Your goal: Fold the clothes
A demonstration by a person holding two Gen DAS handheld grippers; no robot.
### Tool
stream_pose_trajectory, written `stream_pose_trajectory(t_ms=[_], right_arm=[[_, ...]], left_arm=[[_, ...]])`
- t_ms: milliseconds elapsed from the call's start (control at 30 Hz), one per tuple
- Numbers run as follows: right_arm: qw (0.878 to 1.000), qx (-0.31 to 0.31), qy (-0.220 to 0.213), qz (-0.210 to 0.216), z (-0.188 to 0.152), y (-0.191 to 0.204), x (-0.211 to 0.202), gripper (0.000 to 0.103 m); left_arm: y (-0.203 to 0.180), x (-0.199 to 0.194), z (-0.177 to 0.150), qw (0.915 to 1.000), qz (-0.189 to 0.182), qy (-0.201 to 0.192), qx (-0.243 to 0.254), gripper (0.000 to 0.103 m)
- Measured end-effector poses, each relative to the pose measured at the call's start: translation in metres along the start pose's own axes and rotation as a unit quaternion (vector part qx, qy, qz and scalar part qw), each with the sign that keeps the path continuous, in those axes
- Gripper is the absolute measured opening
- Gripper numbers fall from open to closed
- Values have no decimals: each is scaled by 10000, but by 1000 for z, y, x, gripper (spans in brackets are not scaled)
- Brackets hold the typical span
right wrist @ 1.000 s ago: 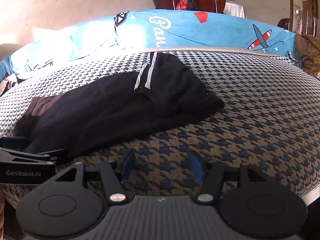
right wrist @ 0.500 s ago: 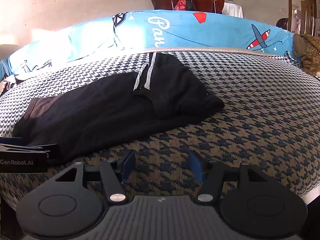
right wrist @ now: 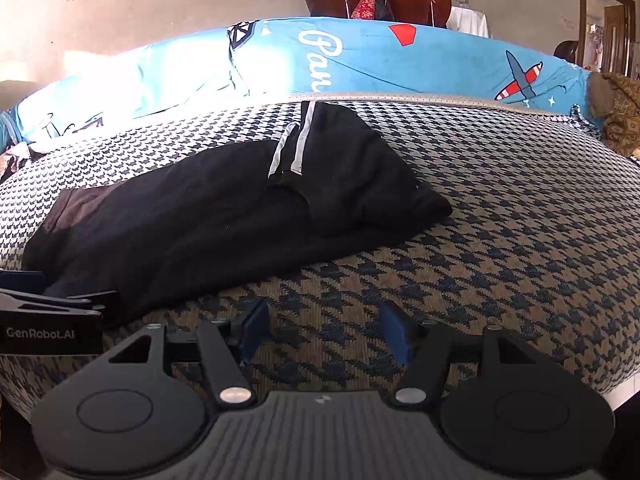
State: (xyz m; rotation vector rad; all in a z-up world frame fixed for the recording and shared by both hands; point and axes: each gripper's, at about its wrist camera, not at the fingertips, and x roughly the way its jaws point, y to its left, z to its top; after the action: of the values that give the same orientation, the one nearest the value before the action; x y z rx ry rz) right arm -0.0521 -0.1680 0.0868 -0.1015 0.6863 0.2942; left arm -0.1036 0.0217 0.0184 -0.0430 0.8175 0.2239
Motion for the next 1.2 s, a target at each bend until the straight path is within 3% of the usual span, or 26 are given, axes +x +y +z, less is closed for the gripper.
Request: stream_pose_trajectory(t_ms=[367,1200], right_arm=[[10000,58,5,27,-2,-2,-6,62],[9956,-383,-201,827,-2,39,-14,62]], left_arm=[[4,-7,1,9999,-5,-10,-117,103],[37,-12,6,9960,280,8,-847,103]])
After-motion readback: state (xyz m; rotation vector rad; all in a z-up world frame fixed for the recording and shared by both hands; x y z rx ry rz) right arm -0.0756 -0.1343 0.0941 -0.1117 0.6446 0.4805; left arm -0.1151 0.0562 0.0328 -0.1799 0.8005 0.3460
